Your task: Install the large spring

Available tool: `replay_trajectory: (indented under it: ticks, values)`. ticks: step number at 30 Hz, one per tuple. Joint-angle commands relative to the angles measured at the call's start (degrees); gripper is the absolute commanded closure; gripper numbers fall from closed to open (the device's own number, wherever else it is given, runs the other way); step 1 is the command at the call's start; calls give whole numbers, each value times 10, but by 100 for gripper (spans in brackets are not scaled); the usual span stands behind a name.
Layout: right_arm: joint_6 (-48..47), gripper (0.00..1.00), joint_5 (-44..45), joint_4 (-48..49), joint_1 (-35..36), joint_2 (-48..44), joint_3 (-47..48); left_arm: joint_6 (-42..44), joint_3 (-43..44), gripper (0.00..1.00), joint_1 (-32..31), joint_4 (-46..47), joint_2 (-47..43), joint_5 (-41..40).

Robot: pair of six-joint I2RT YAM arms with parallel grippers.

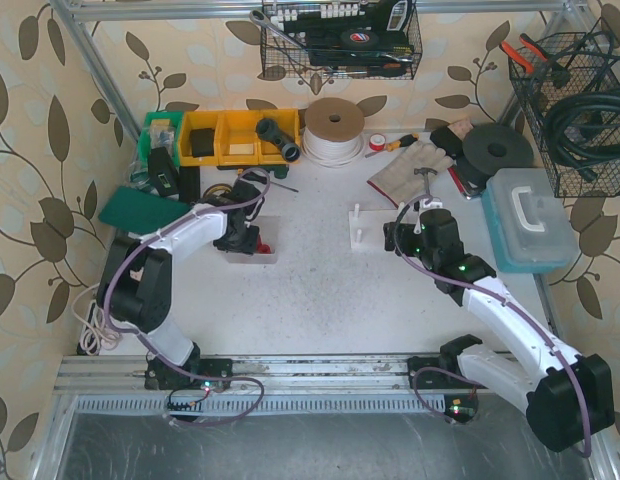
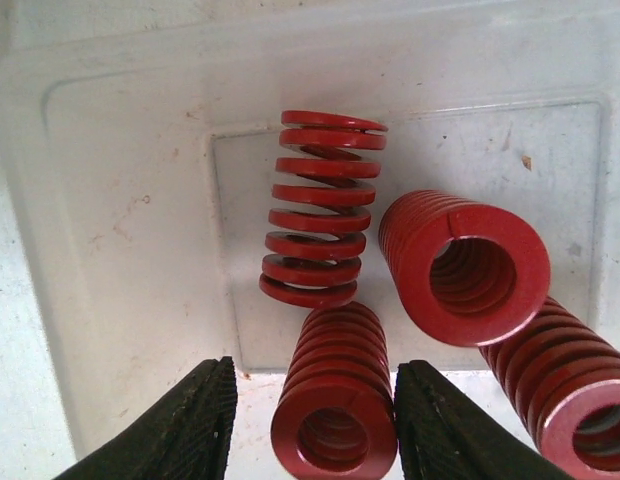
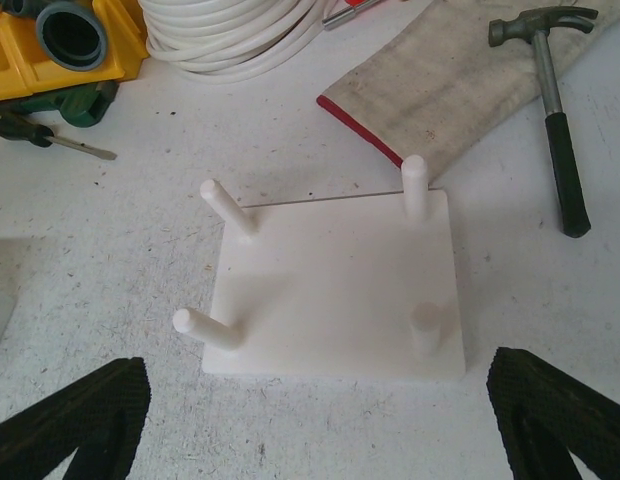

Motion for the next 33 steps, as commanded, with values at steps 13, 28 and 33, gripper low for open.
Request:
replay_trajectory:
  ticks: [13,28,33]
  values:
    - [-13,8,20,-5,5,-9,16,-20,64,73,1,-68,57,24]
    - [-17,9,17,-5,5,-3,16,-6,122,99,0,-108,-14,27]
    - [-37,9,-66,43,14,8,10,-6,126,100,0,-94,-60,72]
